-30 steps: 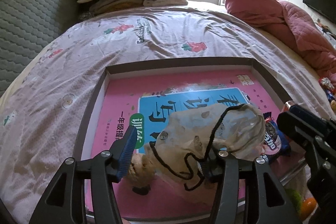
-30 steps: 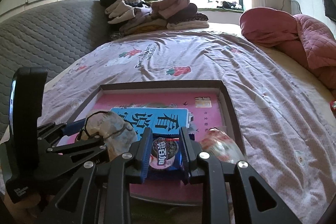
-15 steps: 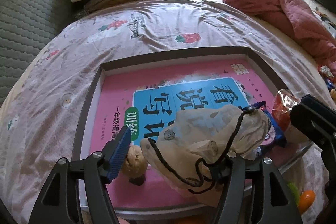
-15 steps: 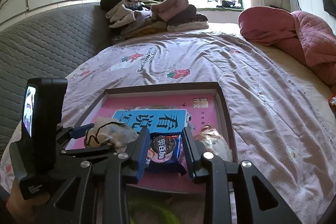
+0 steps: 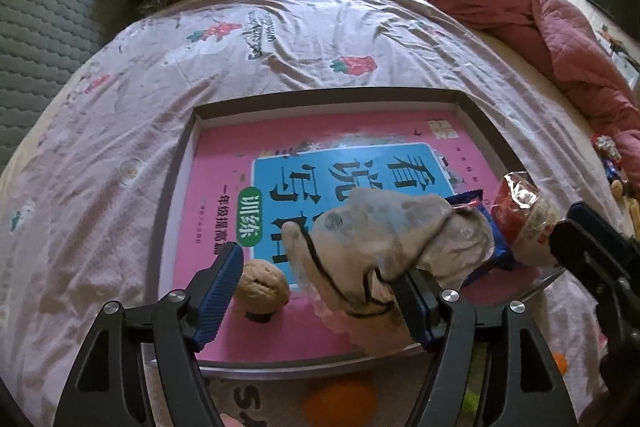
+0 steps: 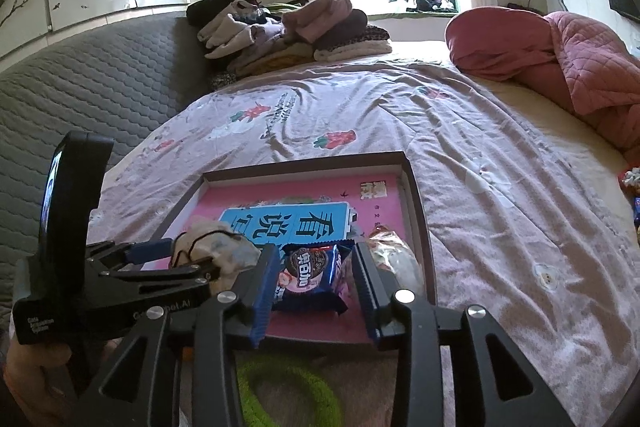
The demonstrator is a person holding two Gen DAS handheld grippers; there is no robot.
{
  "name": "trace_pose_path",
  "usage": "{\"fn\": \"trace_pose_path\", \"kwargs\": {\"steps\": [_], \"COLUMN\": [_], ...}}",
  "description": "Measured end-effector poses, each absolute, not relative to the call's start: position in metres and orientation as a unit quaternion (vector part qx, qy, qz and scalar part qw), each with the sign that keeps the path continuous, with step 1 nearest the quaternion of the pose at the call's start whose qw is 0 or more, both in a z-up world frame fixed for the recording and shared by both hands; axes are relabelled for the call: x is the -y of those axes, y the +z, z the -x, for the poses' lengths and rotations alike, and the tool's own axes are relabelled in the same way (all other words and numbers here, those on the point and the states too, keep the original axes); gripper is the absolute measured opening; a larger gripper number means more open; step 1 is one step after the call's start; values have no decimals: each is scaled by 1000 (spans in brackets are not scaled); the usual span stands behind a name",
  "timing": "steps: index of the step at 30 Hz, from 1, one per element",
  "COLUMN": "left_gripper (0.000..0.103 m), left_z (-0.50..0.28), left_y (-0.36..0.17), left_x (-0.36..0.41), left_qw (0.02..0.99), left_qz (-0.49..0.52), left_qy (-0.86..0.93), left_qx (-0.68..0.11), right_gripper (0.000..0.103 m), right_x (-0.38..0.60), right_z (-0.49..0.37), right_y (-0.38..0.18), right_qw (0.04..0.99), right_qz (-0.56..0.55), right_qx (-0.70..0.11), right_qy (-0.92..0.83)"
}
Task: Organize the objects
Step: 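Lower the bag into the tray and open the left tool while the right tool lowers the Oreo pack, then withdraw both open tools up and back from the tray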
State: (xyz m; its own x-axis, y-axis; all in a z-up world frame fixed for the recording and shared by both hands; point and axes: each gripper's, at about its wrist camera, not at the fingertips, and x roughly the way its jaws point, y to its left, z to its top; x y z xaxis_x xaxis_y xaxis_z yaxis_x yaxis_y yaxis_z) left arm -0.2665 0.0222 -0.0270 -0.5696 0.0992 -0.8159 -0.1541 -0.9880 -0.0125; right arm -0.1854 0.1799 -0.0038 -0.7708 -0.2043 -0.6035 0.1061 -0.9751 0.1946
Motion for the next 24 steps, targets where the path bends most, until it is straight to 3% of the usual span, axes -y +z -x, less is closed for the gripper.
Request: {"fn": "trace_pose_path", "kwargs": {"steps": [24], "left_gripper": [76], "left_z": [249], "left_y": [12], "left_x": [-15], "left_qw": [57], "left_qz": [423], "left_qy": [904], "left_qx": [-19], "right_gripper": [38], "right_x": [-182], "right_z": [157], "right_y": [33], "right_qw": [90], "right_qz": [-300], "right_qx": [66], "right_qy": [-947]}}
